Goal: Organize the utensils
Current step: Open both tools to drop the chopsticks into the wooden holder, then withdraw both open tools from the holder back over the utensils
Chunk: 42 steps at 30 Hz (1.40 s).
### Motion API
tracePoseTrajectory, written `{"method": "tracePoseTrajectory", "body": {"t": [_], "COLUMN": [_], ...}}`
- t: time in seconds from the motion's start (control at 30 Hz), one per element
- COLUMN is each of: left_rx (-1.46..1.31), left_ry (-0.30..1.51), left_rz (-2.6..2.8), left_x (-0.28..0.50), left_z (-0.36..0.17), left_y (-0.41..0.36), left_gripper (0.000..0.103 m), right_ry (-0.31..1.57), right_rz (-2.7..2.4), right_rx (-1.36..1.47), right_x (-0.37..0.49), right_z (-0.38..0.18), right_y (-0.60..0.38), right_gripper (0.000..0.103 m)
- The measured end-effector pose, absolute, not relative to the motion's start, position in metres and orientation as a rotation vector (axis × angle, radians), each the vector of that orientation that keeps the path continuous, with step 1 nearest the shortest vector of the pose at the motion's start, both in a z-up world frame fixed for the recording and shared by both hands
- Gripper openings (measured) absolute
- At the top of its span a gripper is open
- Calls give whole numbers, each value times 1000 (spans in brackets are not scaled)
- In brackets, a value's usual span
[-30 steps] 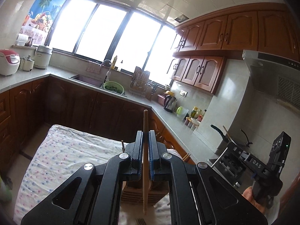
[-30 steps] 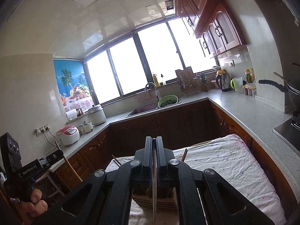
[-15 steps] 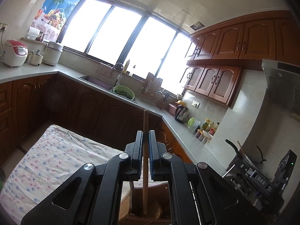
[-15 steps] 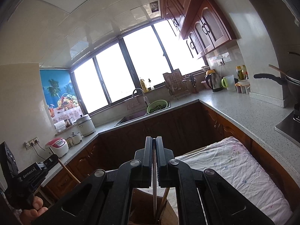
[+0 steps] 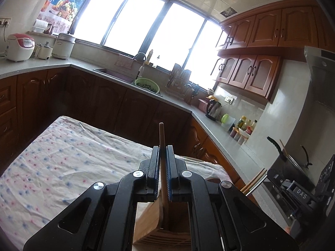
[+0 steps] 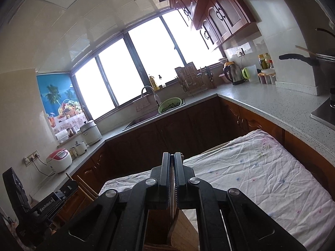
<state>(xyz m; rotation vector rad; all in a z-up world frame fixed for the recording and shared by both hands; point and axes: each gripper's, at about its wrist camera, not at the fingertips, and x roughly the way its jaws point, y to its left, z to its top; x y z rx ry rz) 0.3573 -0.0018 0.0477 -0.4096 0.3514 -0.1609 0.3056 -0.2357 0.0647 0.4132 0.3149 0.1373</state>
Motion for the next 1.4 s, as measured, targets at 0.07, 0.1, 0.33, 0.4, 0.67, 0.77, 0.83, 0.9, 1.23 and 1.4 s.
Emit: {"method": "tracePoseTrajectory", "body": {"t": [0.07,0.1,0.33,0.4,0.67,0.77,0.83,0.9,1.23,1.4], "left_rx": [-403,-393,-366,-367,-384,-391,-396,-404,-352,-312], "left_ry": [362,366,379,387,410,409,403,416,463,503], "left_rz": [-169,-172,-180,-183,-186,-167,-153,-140,-99,-93], "left_x": [357,357,355,356,354,349,342,336,279,252], "left_z": [44,43,45,46,48,49,50,50,43,38], "left_y": [-4,-5,-8,-8,-5,-1,4,8,31,34], "left_gripper": [5,5,5,5,8,32,46,69,92,92], "right_ry": [340,350,379,385,408,401,377,365,384,429], "right_rz": [144,147,136,134,153,145,153,147,159,168], "right_rx": [408,406,413,412,442,461,481,477,459,454], "right_x": [309,310,311,312,313,308,302,296,252,228], "right_z": [59,56,51,51,52,53,54,56,49,40], "right_y": [-233,-231,-233,-233,-237,-241,-245,-246,-250,-250], "right_gripper": [4,4,4,4,12,42,70,72,94,94]}}
